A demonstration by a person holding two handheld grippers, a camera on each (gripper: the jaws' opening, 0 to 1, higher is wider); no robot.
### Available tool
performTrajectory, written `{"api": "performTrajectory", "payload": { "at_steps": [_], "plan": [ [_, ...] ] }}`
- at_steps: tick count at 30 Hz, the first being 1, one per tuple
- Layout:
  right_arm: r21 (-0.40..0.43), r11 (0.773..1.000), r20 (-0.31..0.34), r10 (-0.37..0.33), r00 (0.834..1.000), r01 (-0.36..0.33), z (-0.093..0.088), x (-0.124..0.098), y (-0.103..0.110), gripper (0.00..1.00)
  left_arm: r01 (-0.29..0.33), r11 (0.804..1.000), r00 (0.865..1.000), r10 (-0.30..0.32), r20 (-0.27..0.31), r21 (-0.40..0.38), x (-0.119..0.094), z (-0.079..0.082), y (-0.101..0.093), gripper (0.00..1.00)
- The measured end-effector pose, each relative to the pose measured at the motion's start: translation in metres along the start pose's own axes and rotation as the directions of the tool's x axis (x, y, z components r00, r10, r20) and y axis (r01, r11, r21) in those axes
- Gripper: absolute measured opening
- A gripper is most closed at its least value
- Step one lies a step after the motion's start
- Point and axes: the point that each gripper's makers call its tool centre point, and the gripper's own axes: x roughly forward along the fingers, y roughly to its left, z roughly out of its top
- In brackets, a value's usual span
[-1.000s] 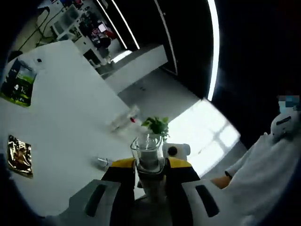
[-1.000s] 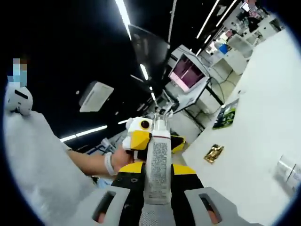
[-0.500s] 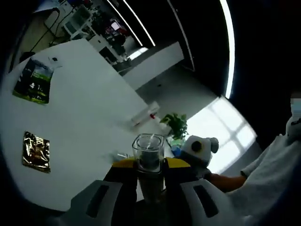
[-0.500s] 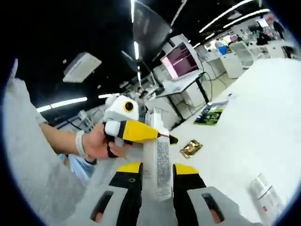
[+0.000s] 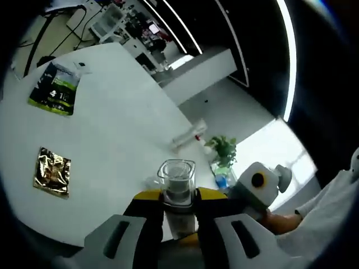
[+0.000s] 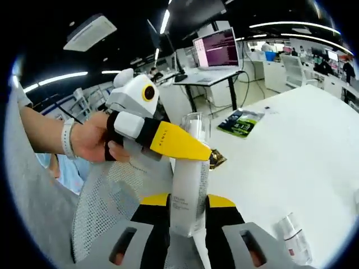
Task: Arrange the skincare products in the storage area until every visible bottle or jar stands upright without overlapping.
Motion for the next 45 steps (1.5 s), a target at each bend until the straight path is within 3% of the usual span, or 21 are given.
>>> {"api": "performTrajectory", "payload": {
  "at_steps": [2,5,7,9,10,15,16,17,19,21,24,25,26,29,31,34,36,39,43,45],
  "plan": [
    [0.124,0.990,0.045,0.069,0.997,-0.074,0.004,-0.003,0.005,0.15,0.042,0.999,0.999,-0.041,0.023,-0.011,-0.001,0.004,-0.003,0.18],
    [0.242,0.958,0.099,0.132,0.986,-0.153,0.007,-0.007,0.010,0.14,0.076,0.997,0.997,-0.076,0.027,0.004,0.001,0.004,-0.009,0.18],
    [0.341,0.909,0.156,0.195,0.968,-0.238,0.010,-0.011,0.017,0.14,0.103,0.995,0.994,-0.103,0.025,0.002,0.000,0.004,-0.013,0.18],
    [0.423,0.835,0.239,0.271,0.933,-0.351,0.018,-0.017,0.026,0.14,0.166,0.986,0.985,-0.165,0.038,-0.018,-0.001,0.006,-0.025,0.20],
    [0.452,0.788,0.291,0.313,0.904,-0.418,0.023,-0.021,0.031,0.14,0.196,0.980,0.980,-0.194,0.054,-0.037,-0.001,0.009,-0.028,0.21],
    [0.492,0.675,0.385,0.398,0.833,-0.550,0.033,-0.029,0.047,0.14,0.310,0.942,0.951,-0.304,0.064,-0.132,-0.005,0.010,-0.045,0.24],
    [0.498,0.661,0.397,0.402,0.825,-0.562,0.034,-0.029,0.047,0.14,0.340,0.928,0.940,-0.332,0.074,-0.154,-0.007,0.012,-0.049,0.22],
    [0.497,0.656,0.409,0.400,0.820,-0.568,0.035,-0.030,0.048,0.14,0.332,0.931,0.943,-0.325,0.069,-0.154,-0.008,0.011,-0.047,0.22],
    [0.498,0.667,0.403,0.387,0.829,-0.553,0.035,-0.028,0.047,0.14,0.316,0.936,0.948,-0.307,0.080,-0.156,-0.007,0.013,-0.045,0.22],
    [0.480,0.697,0.382,0.380,0.842,-0.533,0.035,-0.025,0.048,0.15,0.306,0.940,0.952,-0.298,0.073,-0.152,-0.007,0.013,-0.044,0.21],
    [0.437,0.774,0.319,0.343,0.883,-0.458,0.031,-0.020,0.044,0.15,0.273,0.955,0.961,-0.265,0.074,-0.120,-0.006,0.013,-0.040,0.21],
    [0.432,0.816,0.273,0.288,0.918,-0.385,0.028,-0.016,0.038,0.15,0.212,0.974,0.976,-0.206,0.075,-0.079,-0.005,0.014,-0.030,0.21],
    [0.418,0.846,0.234,0.251,0.939,-0.330,0.025,-0.013,0.033,0.14,0.180,0.981,0.982,-0.174,0.075,-0.074,-0.005,0.014,-0.026,0.21],
    [0.293,0.934,0.144,0.168,0.975,-0.205,0.023,-0.009,0.028,0.14,0.115,0.989,0.992,-0.110,0.058,-0.089,-0.001,0.011,-0.013,0.21],
    [0.211,0.971,0.054,0.101,0.993,-0.111,0.018,-0.005,0.024,0.14,0.063,0.996,0.997,-0.060,0.044,-0.057,0.001,0.008,-0.006,0.21],
    [0.114,0.993,0.016,-0.013,1.000,0.011,0.022,0.000,0.014,0.18,0.018,1.000,0.998,-0.017,0.057,-0.010,0.001,0.009,-0.003,0.21],
    [0.105,0.994,-0.008,-0.003,1.000,0.004,0.025,0.007,0.022,0.20,-0.007,1.000,0.997,0.006,0.083,0.013,0.000,0.014,-0.001,0.21],
    [0.016,0.997,-0.040,-0.073,0.997,0.074,0.025,0.015,0.014,0.18,-0.032,0.999,0.994,0.028,0.106,0.041,-0.003,0.018,0.001,0.21],
    [0.051,0.998,-0.035,-0.044,0.998,0.046,0.025,0.016,0.010,0.16,-0.051,0.998,0.992,0.046,0.117,0.045,-0.004,0.021,0.006,0.21],
    [0.167,0.986,0.025,0.008,1.000,-0.012,0.031,0.012,0.009,0.13,-0.032,0.999,0.993,0.029,0.118,0.024,-0.005,0.021,0.005,0.21]
  ]
}}
